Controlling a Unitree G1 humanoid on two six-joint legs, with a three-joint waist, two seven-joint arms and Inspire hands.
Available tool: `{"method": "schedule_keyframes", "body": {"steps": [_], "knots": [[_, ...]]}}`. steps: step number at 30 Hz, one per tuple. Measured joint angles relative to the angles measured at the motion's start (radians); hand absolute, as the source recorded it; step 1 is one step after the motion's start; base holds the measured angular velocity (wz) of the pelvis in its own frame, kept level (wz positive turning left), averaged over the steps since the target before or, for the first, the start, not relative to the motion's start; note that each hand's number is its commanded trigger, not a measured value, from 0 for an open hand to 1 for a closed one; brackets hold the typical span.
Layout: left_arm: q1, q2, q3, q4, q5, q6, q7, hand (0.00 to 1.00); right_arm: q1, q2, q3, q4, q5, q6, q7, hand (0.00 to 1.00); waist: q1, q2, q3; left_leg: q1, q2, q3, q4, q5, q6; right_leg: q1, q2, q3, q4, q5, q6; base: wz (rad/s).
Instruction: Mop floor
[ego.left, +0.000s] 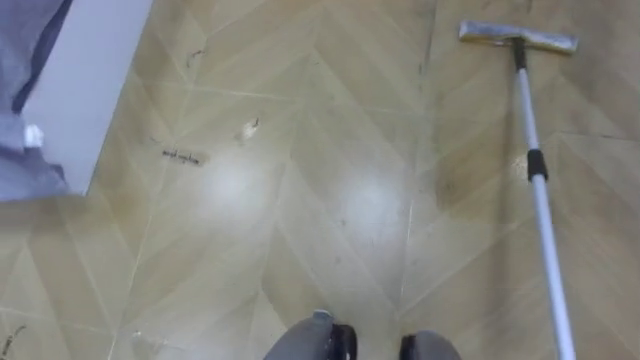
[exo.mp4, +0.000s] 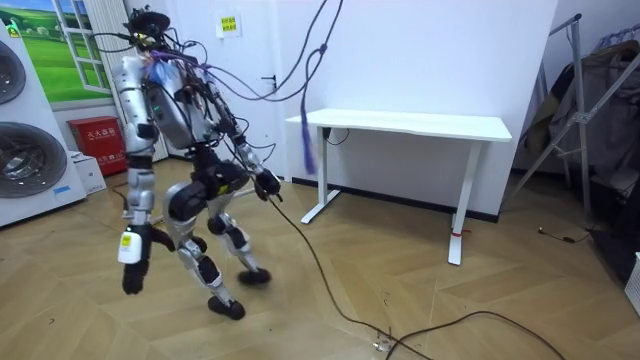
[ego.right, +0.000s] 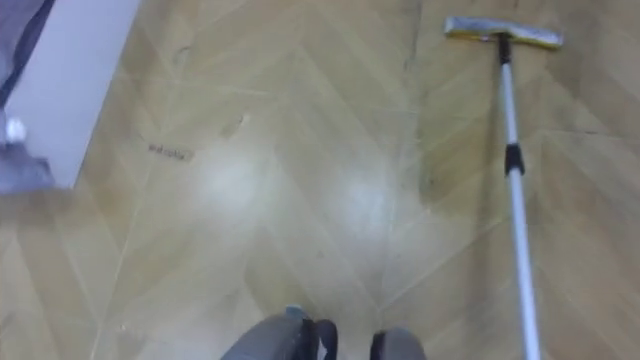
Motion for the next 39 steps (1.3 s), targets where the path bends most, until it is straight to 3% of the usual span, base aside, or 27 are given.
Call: {"method": "schedule_keyframes", "body": {"steps": [2, 4, 6, 8, 9, 10, 11, 12, 13, 14, 15, 17, 18, 20, 21, 22, 23, 25, 26, 27, 29, 31, 32, 33, 35, 38, 39], "knots": [[0.007, -0.001, -0.002, 0.001, 0.0, 0.001, 0.002, 0.0, 0.009, 0.039, -0.001, -0.001, -0.016, 0.003, -0.008, 1.0, -0.01, -0.005, 0.0014, 0.047, -0.005, -0.025, -0.023, -0.023, -0.021, 0.007, -0.002, -0.004, -0.208, 0.057, -0.004, -0.44], [0.011, -0.013, -0.003, 0.0, 0.0, 0.014, 0.001, 0.0, -0.002, 0.053, -0.015, -0.022, -0.046, 0.024, -0.003, 1.0, -0.013, -0.013, 0.0073, 0.088, -0.007, -0.042, -0.005, -0.076, -0.039, 0.034, -0.017, -0.043, -0.25, 0.122, -0.03, -0.16], [0.013, -0.02, -0.007, -0.002, -0.001, 0.027, 0.0, 0.0, -0.05, 0.044, -0.04, -0.021, -0.073, 0.055, -0.002, 1.0, -0.008, -0.016, 0.0083, 0.099, 0.0, -0.043, 0.039, -0.085, -0.056, 0.057, -0.027, -0.063, -0.22, 0.102, -0.053, 0.05], [0.014, -0.012, -0.008, -0.012, -0.011, 0.037, 0.002, 0.0, -0.136, 0.013, -0.048, -0.016, -0.09, 0.088, 0.009, 1.0, 0.008, -0.034, 0.012, 0.069, 0.035, 0.01, 0.158, -0.065, -0.097, 0.059, -0.019, -0.063, -0.169, 0.056, -0.066, -0.04], [0.026, 0.005, -0.017, -0.026, -0.04, 0.041, 0.01, 0.0, -0.207, -0.013, -0.041, -0.017, -0.094, 0.092, 0.023, 1.0, 0.026, -0.062, 0.0172, 0.021, 0.065, 0.047, 0.283, -0.013, -0.147, 0.052, -0.005, -0.048, -0.126, 0.022, -0.073, -0.36], [0.052, 0.03, -0.049, -0.043, -0.084, 0.041, 0.023, 0.0, -0.288, -0.036, -0.011, -0.021, -0.091, 0.088, 0.032, 1.0, 0.044, -0.084, 0.0154, -0.039, 0.088, 0.055, 0.407, 0.078, -0.168, 0.049, 0.013, -0.041, -0.092, 0.002, -0.091, -0.43], [0.062, 0.039, -0.06, -0.052, -0.093, 0.042, 0.025, 0.0, -0.323, -0.046, 0.009, -0.027, -0.091, 0.082, 0.038, 1.0, 0.054, -0.093, 0.017, -0.069, 0.098, 0.058, 0.461, 0.134, -0.175, 0.051, 0.02, -0.039, -0.08, -0.006, -0.098, -0.31], [0.081, 0.055, -0.073, -0.075, -0.089, 0.046, 0.028, 0.0, -0.381, -0.062, 0.032, -0.051, -0.091, 0.069, 0.048, 1.0, 0.067, -0.122, 0.0235, -0.131, 0.108, 0.06, 0.54, 0.266, -0.179, 0.055, 0.026, -0.035, -0.063, -0.025, -0.108, -0.05], [0.092, 0.063, -0.08, -0.086, -0.089, 0.044, 0.023, 0.0, -0.414, -0.077, 0.043, -0.063, -0.082, 0.053, 0.062, 1.0, 0.074, -0.144, 0.0294, -0.178, 0.118, 0.06, 0.579, 0.285, -0.176, 0.063, 0.038, -0.035, -0.058, -0.035, -0.111, 0.08], [0.094, 0.063, -0.08, -0.083, -0.088, 0.045, 0.018, 0.0, -0.431, -0.083, 0.044, -0.065, -0.077, 0.042, 0.072, 1.0, 0.081, -0.15, 0.0313, -0.198, 0.125, 0.058, 0.572, 0.268, -0.166, 0.069, 0.046, -0.037, -0.059, -0.039, -0.105, 0.15], [0.104, 0.061, -0.08, -0.083, -0.086, 0.05, 0.003, 0.0, -0.458, -0.085, 0.043, -0.065, -0.067, 0.032, 0.086, 1.0, 0.092, -0.159, 0.0358, -0.219, 0.139, 0.062, 0.512, 0.219, -0.161, 0.085, 0.054, -0.04, -0.061, -0.049, -0.114, 0.19], [0.118, 0.058, -0.081, -0.083, -0.085, 0.057, -0.033, 0.0, -0.448, -0.082, 0.048, -0.064, -0.034, 0.02, 0.105, 1.0, 0.104, -0.158, 0.0371, -0.211, 0.143, 0.063, 0.328, 0.153, -0.15, 0.12, 0.066, -0.04, -0.078, -0.072, -0.109, 0.29], [0.117, 0.057, -0.08, -0.082, -0.086, 0.057, -0.053, 0.0, -0.411, -0.081, 0.049, -0.064, 0.007, 0.009, 0.109, 1.0, 0.107, -0.149, 0.0349, -0.195, 0.143, 0.073, 0.199, 0.12, -0.127, 0.147, 0.067, -0.041, -0.11, -0.08, -0.102, 0.65], [0.102, 0.052, -0.079, -0.082, -0.082, 0.057, -0.075, 0.0, -0.329, -0.09, 0.04, -0.058, 0.042, -0.003, 0.108, 1.0, 0.08, -0.106, 0.0183, -0.175, 0.13, 0.08, 0.071, 0.093, -0.097, 0.179, 0.07, -0.037, -0.155, -0.092, -0.084, 1.04], [0.085, 0.047, -0.074, -0.08, -0.071, 0.056, -0.084, 0.0, -0.258, -0.098, 0.025, -0.048, 0.054, -0.013, 0.1, 1.0, 0.06, -0.073, 0.0142, -0.153, 0.127, 0.115, 0.053, 0.066, -0.036, 0.192, 0.067, -0.007, -0.153, -0.11, -0.061, 1.04], [0.075, 0.042, -0.064, -0.082, -0.04, 0.054, -0.085, 0.0, -0.195, -0.095, 0.014, -0.021, 0.056, -0.017, 0.089, 1.0, 0.06, -0.06, 0.0136, -0.123, 0.127, 0.157, 0.052, 0.037, -0.004, 0.194, 0.057, 0.02, -0.099, -0.109, -0.05, 0.67], [0.077, 0.034, -0.043, -0.084, -0.02, 0.053, -0.083, 0.0, -0.141, -0.091, 0.02, -0.008, 0.054, -0.016, 0.081, 1.0, 0.062, -0.049, 0.0095, -0.088, 0.125, 0.189, 0.058, 0.003, 0.01, 0.19, 0.038, 0.024, -0.032, -0.086, -0.018, 0.0], [0.073, 0.023, -0.033, -0.069, -0.01, 0.054, -0.081, 0.0, -0.08, -0.081, 0.035, -0.008, 0.039, -0.016, 0.056, 1.0, 0.044, -0.019, -0.0021, -0.041, 0.11, 0.196, 0.061, -0.037, 0.022, 0.184, 0.017, 0.001, 0.047, -0.028, 0.008, -0.35], [0.066, 0.023, -0.032, -0.06, -0.01, 0.049, -0.08, 0.0, -0.058, -0.067, 0.043, -0.009, 0.031, -0.015, 0.038, 1.0, 0.024, -0.003, -0.0031, -0.014, 0.099, 0.189, 0.061, -0.057, 0.03, 0.169, 0.012, 0.002, 0.103, 0.023, 0.01, -0.3], [0.061, 0.022, -0.03, -0.06, -0.01, 0.045, -0.079, 0.0, -0.05, -0.058, 0.043, -0.009, 0.029, -0.015, 0.027, 1.0, 0.013, 0.004, -0.0039, -0.006, 0.092, 0.18, 0.061, -0.065, 0.034, 0.153, 0.012, 0.007, 0.127, 0.035, 0.01, -0.41], [0.034, 0.018, -0.029, -0.059, -0.009, 0.035, -0.076, 0.0, -0.05, -0.031, 0.042, -0.011, 0.026, -0.015, 0.005, 1.0, -0.004, 0.017, -0.0004, 0.015, 0.064, 0.138, 0.051, -0.071, 0.036, 0.094, 0.014, 0.011, 0.119, 0.01, 0.004, -0.5], [0.027, 0.0, -0.035, -0.063, -0.009, 0.028, -0.064, 0.0, -0.056, -0.001, 0.039, -0.015, -0.001, -0.014, -0.011, 1.0, -0.027, 0.027, 0.0061, 0.069, 0.023, 0.086, 0.007, -0.071, 0.036, 0.044, 0.027, -0.005, -0.029, 0.0, 0.002, -0.48], [0.029, -0.002, -0.039, -0.06, -0.008, 0.029, -0.063, 0.0, -0.056, 0.005, 0.039, -0.017, -0.007, -0.012, -0.012, 1.0, -0.031, 0.027, 0.0073, 0.085, 0.018, 0.075, 0.0, -0.071, 0.036, 0.041, 0.031, -0.007, -0.079, 0.004, -0.005, -0.42], [0.035, -0.007, -0.039, -0.058, -0.001, 0.038, -0.062, 0.0, -0.059, 0.013, 0.035, -0.018, -0.021, -0.003, -0.01, 1.0, -0.032, 0.019, 0.0128, 0.117, -0.002, 0.04, -0.017, -0.074, 0.03, 0.039, 0.034, -0.037, -0.168, 0.019, -0.023, -0.37], [0.045, -0.009, -0.039, -0.059, -0.004, 0.057, -0.06, 0.0, -0.087, 0.012, 0.01, -0.017, -0.053, 0.029, -0.007, 1.0, -0.033, 0.02, 0.0118, 0.148, -0.026, -0.01, -0.02, -0.091, 0.022, 0.048, 0.042, -0.061, -0.247, 0.07, -0.06, -0.13], [0.057, 0.005, -0.04, -0.057, -0.014, 0.081, -0.056, 0.0, -0.169, -0.021, -0.001, -0.015, -0.078, 0.073, 0.006, 1.0, -0.022, -0.008, 0.0143, 0.129, -0.027, 0.021, 0.098, -0.096, -0.048, 0.068, -0.022, -0.112, -0.182, 0.078, -0.086, 0.05], [0.068, 0.017, -0.049, -0.057, -0.037, 0.088, -0.048, 0.0, -0.217, -0.037, 0.003, -0.013, -0.083, 0.071, 0.018, 1.0, -0.017, -0.021, 0.0136, 0.09, -0.01, 0.05, 0.213, -0.061, -0.115, 0.071, -0.026, -0.112, -0.142, 0.044, -0.091, 0.0]]}}
